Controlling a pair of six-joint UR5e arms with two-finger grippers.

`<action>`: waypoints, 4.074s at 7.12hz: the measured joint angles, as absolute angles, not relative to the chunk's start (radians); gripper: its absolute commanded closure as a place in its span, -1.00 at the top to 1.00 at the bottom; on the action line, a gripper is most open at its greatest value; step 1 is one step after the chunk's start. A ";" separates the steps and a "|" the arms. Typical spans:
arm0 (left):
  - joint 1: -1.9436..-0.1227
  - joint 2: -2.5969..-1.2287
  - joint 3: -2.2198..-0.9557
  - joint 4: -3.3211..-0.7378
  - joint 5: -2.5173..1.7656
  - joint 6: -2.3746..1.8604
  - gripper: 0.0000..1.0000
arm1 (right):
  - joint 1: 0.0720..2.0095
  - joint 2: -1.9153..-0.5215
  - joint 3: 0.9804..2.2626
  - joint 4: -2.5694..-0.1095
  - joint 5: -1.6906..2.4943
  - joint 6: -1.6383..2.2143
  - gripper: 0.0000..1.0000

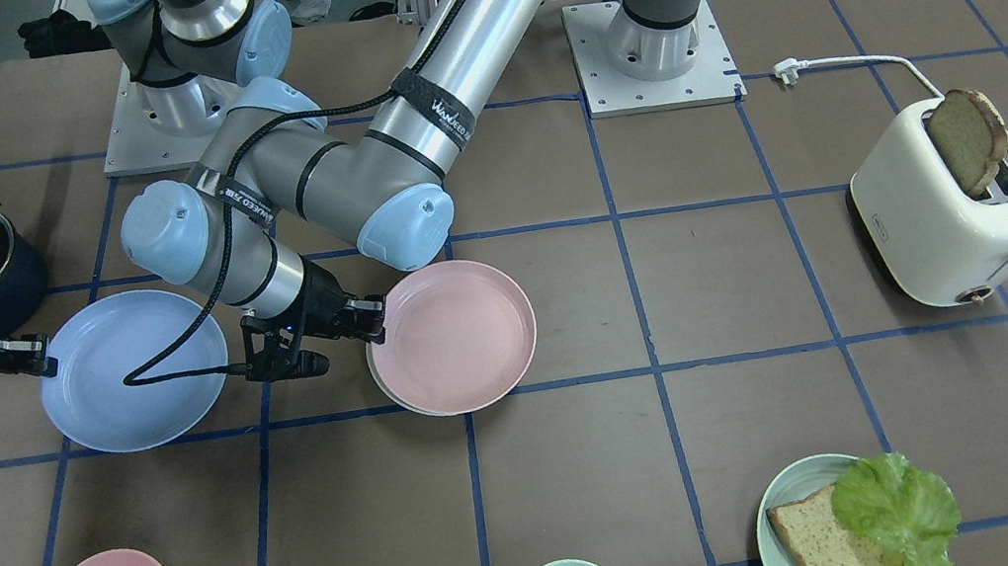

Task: Stack three plates with pink and blue
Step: 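Lower the pink plate onto the cream plate with the left gripper, then open the left gripper and raise it away from the stacked plates, then carry blue plate with right gripper over pink plate while left arm withdraws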

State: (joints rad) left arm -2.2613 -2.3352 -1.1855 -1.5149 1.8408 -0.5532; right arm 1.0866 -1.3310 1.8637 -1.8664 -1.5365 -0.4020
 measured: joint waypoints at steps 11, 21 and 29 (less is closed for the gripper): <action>-2.261 -2.340 -1.180 -1.509 1.801 -0.589 0.92 | 1.089 -1.336 1.866 -1.861 -1.533 -0.403 -1.00; -2.029 -2.037 -1.177 -1.535 1.795 -0.378 1.00 | 1.281 -1.394 1.886 -1.787 -1.432 -0.175 -1.00; -1.730 -1.874 -1.251 -1.535 1.684 0.014 1.00 | 1.648 -1.361 1.885 -1.907 -1.345 0.297 -1.00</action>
